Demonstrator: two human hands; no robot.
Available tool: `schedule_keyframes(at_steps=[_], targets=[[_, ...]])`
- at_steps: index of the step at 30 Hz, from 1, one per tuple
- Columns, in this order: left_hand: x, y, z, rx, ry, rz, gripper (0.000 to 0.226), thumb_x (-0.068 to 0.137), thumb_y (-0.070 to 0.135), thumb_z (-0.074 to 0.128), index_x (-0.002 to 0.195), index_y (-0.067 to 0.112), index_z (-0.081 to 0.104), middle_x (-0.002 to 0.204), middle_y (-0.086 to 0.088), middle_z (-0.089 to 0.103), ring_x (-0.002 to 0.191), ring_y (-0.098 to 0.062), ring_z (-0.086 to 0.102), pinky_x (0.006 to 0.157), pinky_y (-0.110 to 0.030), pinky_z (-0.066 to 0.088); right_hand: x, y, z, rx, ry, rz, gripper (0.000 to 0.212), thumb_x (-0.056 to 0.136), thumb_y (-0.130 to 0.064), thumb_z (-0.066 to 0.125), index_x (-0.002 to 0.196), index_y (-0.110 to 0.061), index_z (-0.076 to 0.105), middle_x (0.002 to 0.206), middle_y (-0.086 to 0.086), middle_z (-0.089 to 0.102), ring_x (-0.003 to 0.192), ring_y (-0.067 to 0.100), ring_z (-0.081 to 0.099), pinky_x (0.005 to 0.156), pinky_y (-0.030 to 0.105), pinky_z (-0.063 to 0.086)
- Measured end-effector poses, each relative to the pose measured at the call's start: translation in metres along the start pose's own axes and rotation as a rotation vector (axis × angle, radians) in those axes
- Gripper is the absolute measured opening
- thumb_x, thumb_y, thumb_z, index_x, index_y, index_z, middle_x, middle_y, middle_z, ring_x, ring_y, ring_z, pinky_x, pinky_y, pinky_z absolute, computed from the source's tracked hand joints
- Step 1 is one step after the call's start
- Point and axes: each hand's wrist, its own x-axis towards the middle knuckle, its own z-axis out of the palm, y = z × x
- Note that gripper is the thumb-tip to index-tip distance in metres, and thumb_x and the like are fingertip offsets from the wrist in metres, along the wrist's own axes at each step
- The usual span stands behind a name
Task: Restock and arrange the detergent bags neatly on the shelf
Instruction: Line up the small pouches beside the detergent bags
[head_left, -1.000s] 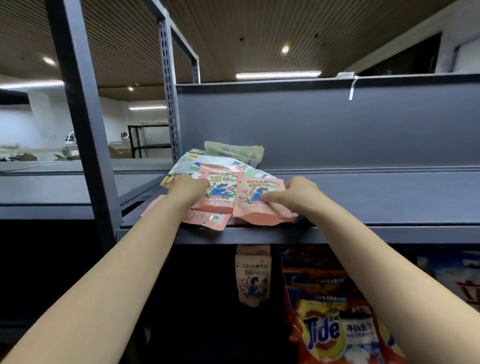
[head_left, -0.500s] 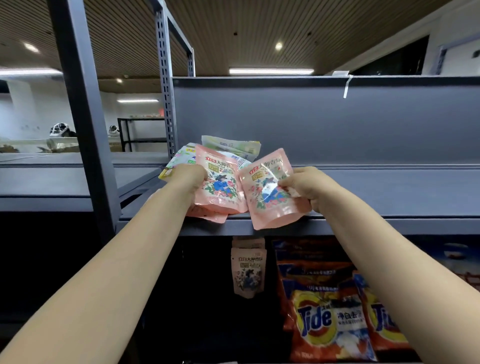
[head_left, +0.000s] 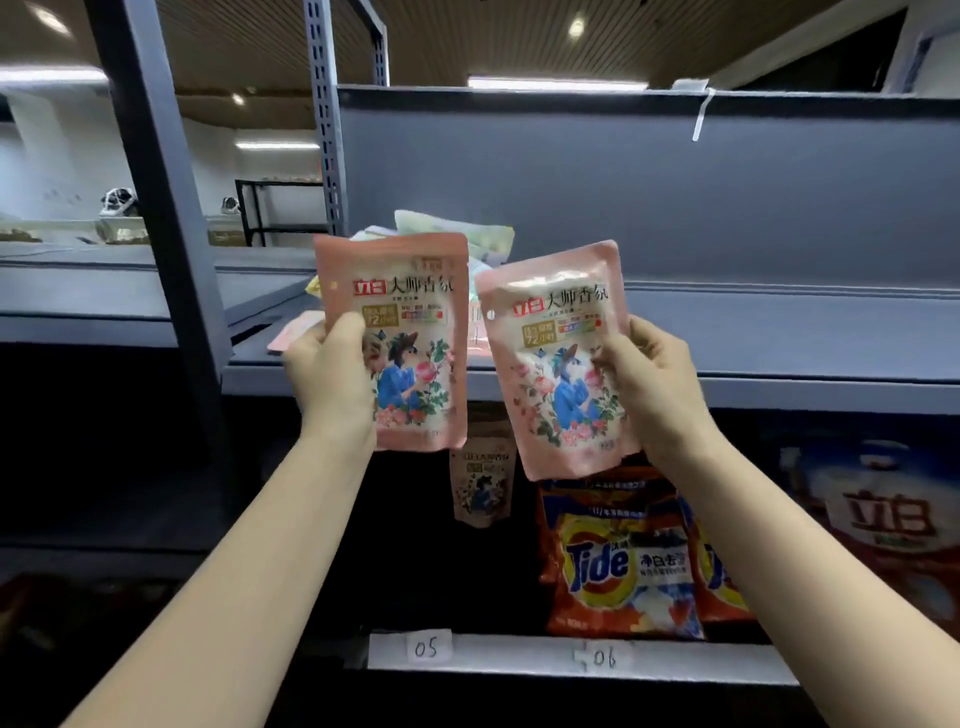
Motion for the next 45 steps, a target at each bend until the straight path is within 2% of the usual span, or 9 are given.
schedule_keyframes(at_steps=[3,7,10,15,20,24,29,35,45], targets=[[-0.022,-0.026,-0.020,0.078,0.002,0.010,0.025,0.087,0.005,0.048,0.064,0.015,0.054,0.068,-0.001,0.054,0.060,-0.013,0.048,0.051,-0.022,0.041,-0.021,0.024,-0.011,-0.075,-0.062,0.010,0.029,0.091,0.001,0.045,0.083,-0.015,0.068,0.076,0.001,0.071,0.070,0.015,0.068,0.062,0.029,0.055],[-0.049,-0.069,-0.049,0.244,-0.043,0.059,0.028,0.084,0.000,0.049,0.062,0.013,0.059,0.058,0.009,0.061,0.057,-0.004,0.053,0.050,-0.018,0.042,-0.042,0.069,-0.025,-0.239,-0.169,0.093,0.021,0.086,-0.010,0.048,0.089,-0.016,0.068,0.090,0.016,0.071,0.081,0.037,0.067,0.073,0.054,0.054],[-0.064,-0.099,-0.070,0.398,-0.062,0.011,0.032,0.088,0.005,0.050,0.064,0.022,0.065,0.058,0.016,0.065,0.055,0.005,0.057,0.052,-0.013,0.046,-0.052,0.104,-0.035,-0.365,-0.254,0.177,0.017,0.088,-0.018,0.051,0.093,-0.019,0.067,0.093,0.011,0.071,0.090,0.035,0.066,0.083,0.054,0.053],[-0.070,-0.145,-0.097,0.581,-0.069,-0.170,0.024,0.075,0.039,0.048,0.072,0.027,0.068,0.072,0.004,0.069,0.078,-0.020,0.061,0.083,-0.042,0.049,-0.061,0.145,-0.032,-0.360,-0.253,0.336,0.020,0.096,-0.011,0.047,0.102,-0.022,0.063,0.105,0.002,0.069,0.103,0.022,0.063,0.093,0.041,0.048],[-0.068,-0.171,-0.103,0.587,-0.069,-0.320,0.025,0.077,0.038,0.049,0.073,0.027,0.072,0.075,0.006,0.071,0.088,-0.025,0.065,0.096,-0.054,0.043,-0.056,0.185,-0.003,-0.106,-0.195,0.523,0.020,0.094,-0.005,0.048,0.097,-0.021,0.059,0.111,0.009,0.067,0.098,0.023,0.066,0.088,0.040,0.054],[-0.058,-0.188,-0.105,0.516,-0.043,-0.384,0.029,0.092,0.015,0.049,0.069,0.013,0.066,0.079,-0.003,0.068,0.081,-0.020,0.060,0.073,-0.031,0.046,-0.045,0.217,0.023,-0.073,-0.131,0.596,0.033,0.092,-0.009,0.049,0.123,-0.019,0.057,0.119,0.009,0.065,0.104,0.027,0.063,0.092,0.044,0.053],[-0.040,-0.208,-0.112,0.467,0.009,-0.446,0.017,0.092,0.014,0.050,0.081,0.007,0.061,0.081,-0.005,0.063,0.080,-0.020,0.056,0.066,-0.026,0.041,-0.024,0.246,0.059,-0.149,-0.141,0.651,0.031,0.098,-0.013,0.043,0.127,-0.015,0.052,0.128,0.012,0.057,0.113,0.032,0.057,0.096,0.043,0.050],[-0.018,-0.229,-0.110,0.344,0.021,-0.694,0.030,0.093,0.019,0.054,0.120,0.006,0.052,0.114,-0.014,0.059,0.096,-0.029,0.054,0.084,-0.041,0.047,-0.009,0.271,0.082,-0.043,-0.004,0.656,0.036,0.096,-0.013,0.042,0.130,-0.020,0.052,0.124,0.006,0.059,0.111,0.029,0.059,0.092,0.048,0.052],[0.001,-0.266,-0.101,0.347,-0.086,-0.761,0.016,0.095,0.017,0.048,0.105,0.012,0.058,0.099,-0.011,0.064,0.079,-0.024,0.061,0.062,-0.035,0.052,0.029,0.327,0.104,-0.140,-0.036,0.692,0.037,0.097,-0.026,0.052,0.134,-0.024,0.048,0.118,0.014,0.063,0.098,0.033,0.064,0.082,0.047,0.056]])
